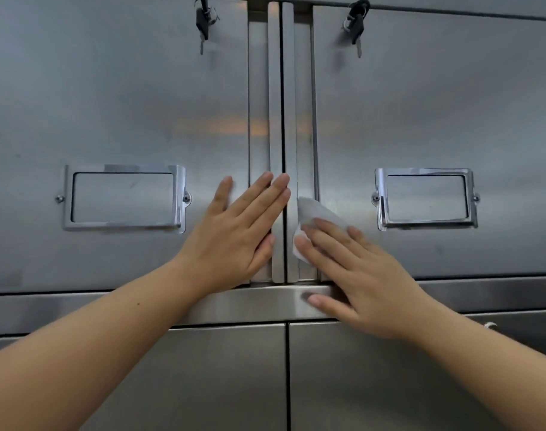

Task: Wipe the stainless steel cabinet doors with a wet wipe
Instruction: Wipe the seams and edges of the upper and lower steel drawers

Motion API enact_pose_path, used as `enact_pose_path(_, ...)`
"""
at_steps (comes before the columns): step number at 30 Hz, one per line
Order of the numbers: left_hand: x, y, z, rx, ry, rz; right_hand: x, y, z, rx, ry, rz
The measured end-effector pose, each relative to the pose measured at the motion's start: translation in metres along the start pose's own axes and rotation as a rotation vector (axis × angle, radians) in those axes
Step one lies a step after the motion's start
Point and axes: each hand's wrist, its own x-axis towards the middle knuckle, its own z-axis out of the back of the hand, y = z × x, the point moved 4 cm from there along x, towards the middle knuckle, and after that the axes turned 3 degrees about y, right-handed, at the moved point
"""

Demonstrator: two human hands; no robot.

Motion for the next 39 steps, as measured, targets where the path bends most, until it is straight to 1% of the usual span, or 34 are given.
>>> enact_pose_path(2, 0.000, 0.000, 0.000, 0.003, 0.010, -0.009, 0.006, -0.008, 0.005, -0.034, 0.044, 0.041)
enact_pose_path(4, -0.001, 0.000, 0.001, 0.012, 0.009, -0.009, 0.017, -0.019, 0.010, -0.055, 0.066, 0.036)
enact_pose_path(8, -0.001, 0.000, 0.001, 0.023, -0.005, -0.022, 0.043, -0.033, 0.021, -0.101, 0.006, -0.050)
enact_pose_path(11, -0.001, 0.000, 0.001, 0.023, -0.004, -0.020, 0.040, -0.032, 0.021, -0.110, 0.006, -0.050)
enact_pose_path(18, -0.002, 0.001, 0.000, 0.025, -0.003, -0.011, -0.020, 0.011, -0.004, -0.026, 0.093, 0.063)
enact_pose_path(23, -0.003, 0.000, 0.000, 0.007, -0.007, -0.009, -0.012, -0.002, 0.004, -0.085, 0.130, 0.153)
enact_pose_path(28, -0.003, 0.000, 0.000, 0.009, -0.012, -0.008, 0.009, -0.014, 0.011, -0.111, 0.070, 0.022)
enact_pose_path(33, -0.002, 0.001, 0.001, 0.020, -0.031, -0.007, -0.026, 0.013, -0.002, -0.076, 0.108, 0.062)
enact_pose_path(36, -0.003, 0.000, 0.002, 0.010, -0.031, -0.003, -0.034, 0.021, -0.004, -0.073, 0.124, 0.025)
enact_pose_path(39, -0.004, -0.001, 0.002, 0.004, -0.028, -0.002, -0.032, 0.023, -0.001, -0.043, 0.100, -0.012)
